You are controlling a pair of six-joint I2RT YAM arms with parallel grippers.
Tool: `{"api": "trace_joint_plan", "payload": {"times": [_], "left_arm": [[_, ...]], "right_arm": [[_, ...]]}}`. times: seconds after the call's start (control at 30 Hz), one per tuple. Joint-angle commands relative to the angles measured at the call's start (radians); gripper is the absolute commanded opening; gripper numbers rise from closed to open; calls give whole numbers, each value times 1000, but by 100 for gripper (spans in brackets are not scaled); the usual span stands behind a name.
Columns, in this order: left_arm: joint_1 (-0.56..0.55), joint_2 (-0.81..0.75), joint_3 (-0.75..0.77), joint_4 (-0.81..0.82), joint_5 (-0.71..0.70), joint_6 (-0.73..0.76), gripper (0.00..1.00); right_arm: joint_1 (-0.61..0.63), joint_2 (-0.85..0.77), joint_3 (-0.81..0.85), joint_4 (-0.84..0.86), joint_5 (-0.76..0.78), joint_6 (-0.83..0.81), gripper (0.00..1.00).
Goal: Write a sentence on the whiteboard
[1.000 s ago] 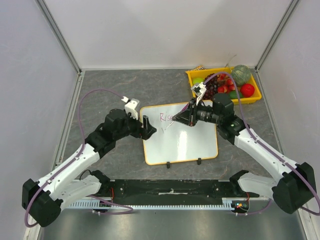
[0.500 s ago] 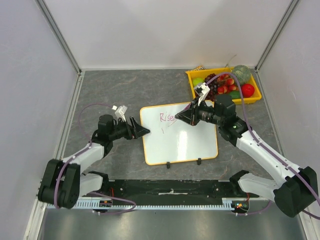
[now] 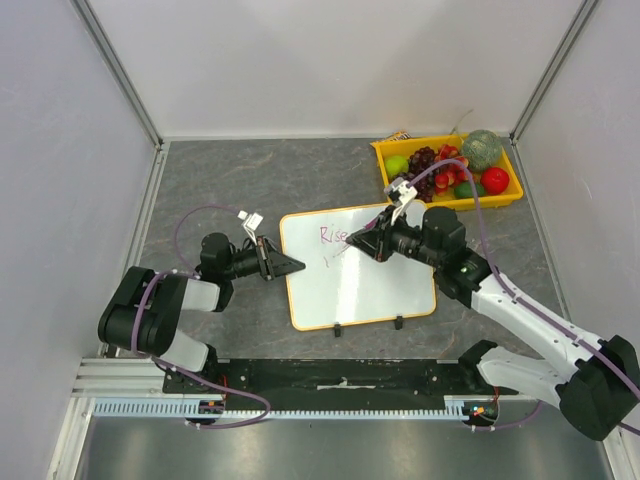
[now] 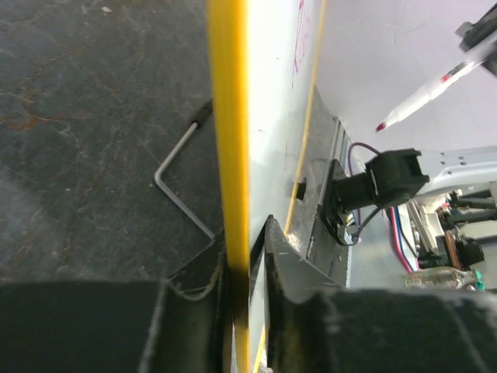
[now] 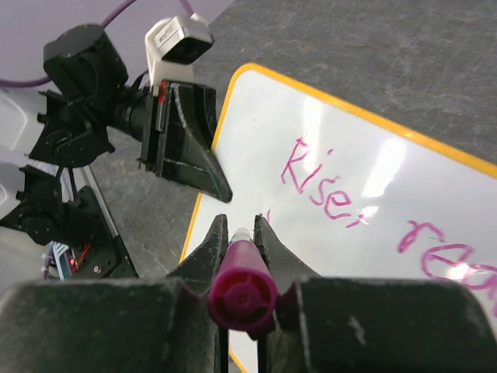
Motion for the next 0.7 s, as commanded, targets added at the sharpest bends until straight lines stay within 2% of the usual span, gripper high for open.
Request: {"api": "trace_joint_plan", "payload": {"times": [0.0, 0.07, 0.27, 0.67], "left_arm": [[-4, 20, -24, 160, 70, -24, 12], [-4, 19, -32, 138, 75, -7, 2], [-4, 9, -29, 65, 52, 24, 2], [-5, -17, -10, -72, 31, 82, 2]], "right_arm": [[102, -39, -37, 92, 179, -43, 0], [136, -49, -67, 132, 235, -46, 0], [194, -82, -138, 227, 333, -55, 0], [263, -59, -137, 252, 490, -76, 0]]}}
